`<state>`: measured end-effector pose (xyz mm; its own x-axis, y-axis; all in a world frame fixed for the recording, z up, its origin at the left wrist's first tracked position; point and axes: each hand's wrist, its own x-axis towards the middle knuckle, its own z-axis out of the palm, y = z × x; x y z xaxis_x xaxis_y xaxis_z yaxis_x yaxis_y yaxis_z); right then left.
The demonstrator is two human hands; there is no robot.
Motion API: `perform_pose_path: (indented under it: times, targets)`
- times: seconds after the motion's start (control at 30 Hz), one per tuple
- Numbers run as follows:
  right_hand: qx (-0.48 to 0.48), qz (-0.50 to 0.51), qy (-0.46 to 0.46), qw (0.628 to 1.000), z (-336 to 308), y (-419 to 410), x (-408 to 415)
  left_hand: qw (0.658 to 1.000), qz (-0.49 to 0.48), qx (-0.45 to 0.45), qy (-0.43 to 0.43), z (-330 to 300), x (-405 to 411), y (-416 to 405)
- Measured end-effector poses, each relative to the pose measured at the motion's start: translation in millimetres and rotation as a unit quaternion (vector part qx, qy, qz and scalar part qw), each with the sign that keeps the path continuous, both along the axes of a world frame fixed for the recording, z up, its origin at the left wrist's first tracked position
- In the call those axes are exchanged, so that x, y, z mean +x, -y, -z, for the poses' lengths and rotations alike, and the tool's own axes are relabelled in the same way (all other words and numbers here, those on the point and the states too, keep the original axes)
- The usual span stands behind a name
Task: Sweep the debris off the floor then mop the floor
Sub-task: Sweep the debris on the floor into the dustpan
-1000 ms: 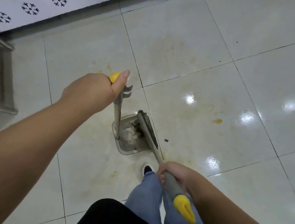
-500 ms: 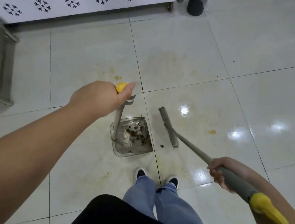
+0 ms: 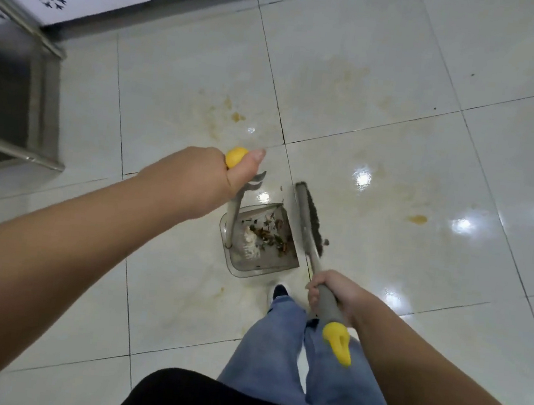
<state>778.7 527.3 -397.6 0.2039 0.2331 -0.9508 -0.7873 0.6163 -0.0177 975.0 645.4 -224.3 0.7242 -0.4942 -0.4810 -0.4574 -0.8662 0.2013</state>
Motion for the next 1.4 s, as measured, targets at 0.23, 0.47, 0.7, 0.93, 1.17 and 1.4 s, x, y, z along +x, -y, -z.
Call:
perform_pose_path:
  times: [0.23, 0.47, 0.7, 0.93, 1.17, 1.4]
  targets:
    - [0.092, 0.075, -0.035, 0.992, -33, 44, 4, 0.997, -0.060, 0.001, 0.041, -1, 4, -55]
    - [-0.053, -0.031, -0.020, 0.998, -82, 89, -16, 0.988, -0.149, -0.028, 0.029, 1, 3, -90]
    - [-0.117, -0.072, 0.018, 0.990, -93, 133, 24, 0.963, -0.266, -0.030, 0.043, -2, 0, -92]
    - [-0.158, -0.221, 0.076, 0.959, -80, 201, 92, 0.897, -0.440, -0.025, 0.010, -8, -34, -54]
    - [-0.226, -0.453, 0.170, 0.846, -39, 213, 132, 0.864, -0.503, -0.021, 0.022, -25, -70, -16]
    - [-0.164, -0.579, 0.103, 0.792, 0, 183, 133, 0.830, -0.557, 0.016, 0.000, -11, -118, 1]
